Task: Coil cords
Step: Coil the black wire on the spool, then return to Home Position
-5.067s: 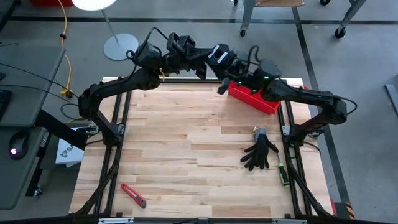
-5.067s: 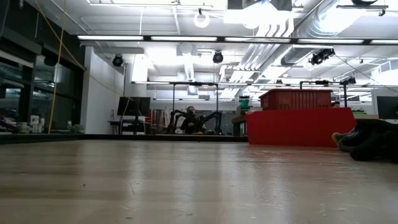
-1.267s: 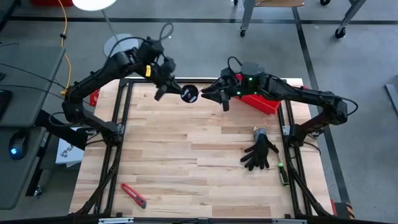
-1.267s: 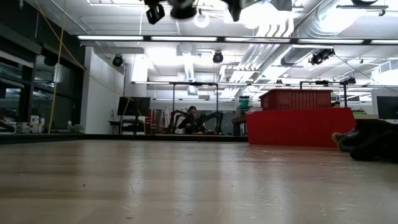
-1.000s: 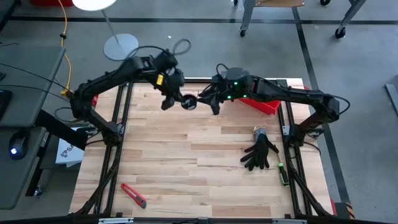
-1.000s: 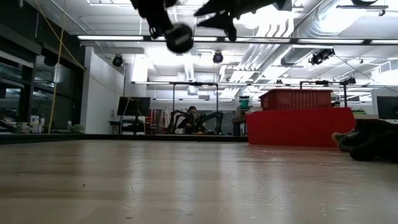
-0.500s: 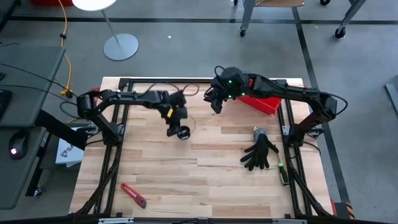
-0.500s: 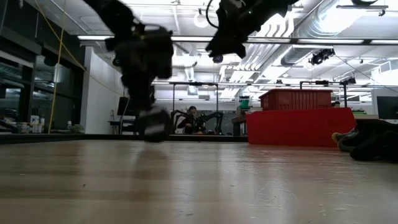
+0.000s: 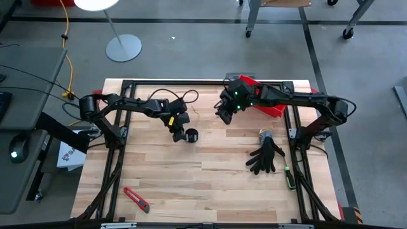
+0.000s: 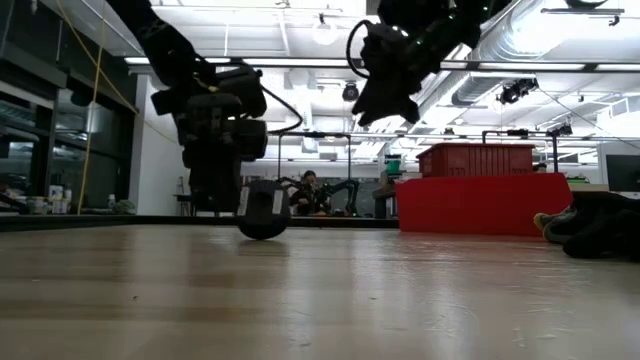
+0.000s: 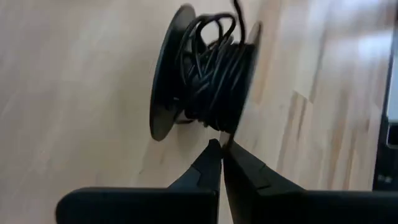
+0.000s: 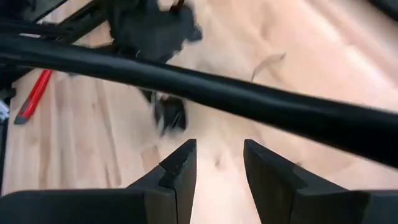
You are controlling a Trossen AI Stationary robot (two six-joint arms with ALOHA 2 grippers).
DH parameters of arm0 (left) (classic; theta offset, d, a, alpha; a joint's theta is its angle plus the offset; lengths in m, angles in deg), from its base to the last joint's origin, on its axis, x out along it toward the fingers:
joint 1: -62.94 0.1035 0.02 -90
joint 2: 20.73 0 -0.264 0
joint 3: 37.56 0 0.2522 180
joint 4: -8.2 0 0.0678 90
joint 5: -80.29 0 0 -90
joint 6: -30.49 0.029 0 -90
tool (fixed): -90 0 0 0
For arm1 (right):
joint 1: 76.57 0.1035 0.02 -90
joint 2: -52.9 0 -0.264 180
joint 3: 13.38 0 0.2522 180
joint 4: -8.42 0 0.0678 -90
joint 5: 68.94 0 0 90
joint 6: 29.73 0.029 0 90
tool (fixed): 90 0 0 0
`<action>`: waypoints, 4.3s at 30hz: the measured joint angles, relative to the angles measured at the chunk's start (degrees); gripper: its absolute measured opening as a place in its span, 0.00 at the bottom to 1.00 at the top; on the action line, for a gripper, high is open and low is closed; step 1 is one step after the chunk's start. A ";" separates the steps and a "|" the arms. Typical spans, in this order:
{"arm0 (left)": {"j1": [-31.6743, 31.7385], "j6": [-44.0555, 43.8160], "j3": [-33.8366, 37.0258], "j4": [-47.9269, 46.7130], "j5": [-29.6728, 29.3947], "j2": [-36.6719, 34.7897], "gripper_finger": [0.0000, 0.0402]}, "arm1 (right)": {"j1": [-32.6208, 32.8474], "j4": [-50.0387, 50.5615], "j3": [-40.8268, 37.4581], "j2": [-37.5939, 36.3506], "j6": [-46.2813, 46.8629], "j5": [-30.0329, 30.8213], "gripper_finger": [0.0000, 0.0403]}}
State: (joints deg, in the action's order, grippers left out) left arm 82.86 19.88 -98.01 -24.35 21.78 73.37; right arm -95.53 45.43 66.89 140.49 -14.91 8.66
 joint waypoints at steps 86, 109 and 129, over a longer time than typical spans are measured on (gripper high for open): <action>-25.22 -7.21 45.89 39.59 -36.61 -57.92 0.40 | 18.09 -49.78 -49.77 -41.90 16.35 31.25 0.31; -25.22 -7.21 45.83 39.03 -36.61 -57.90 0.40 | 10.15 -65.11 -62.23 -52.05 -0.08 3.33 0.31; -25.19 -7.23 45.81 37.91 -36.62 -57.90 0.40 | 19.23 -25.10 -65.95 -87.60 -13.82 16.88 0.31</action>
State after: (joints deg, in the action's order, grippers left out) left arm 57.66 12.64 -52.20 13.56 -14.84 15.47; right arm -76.29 20.33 0.94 52.89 -28.73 25.54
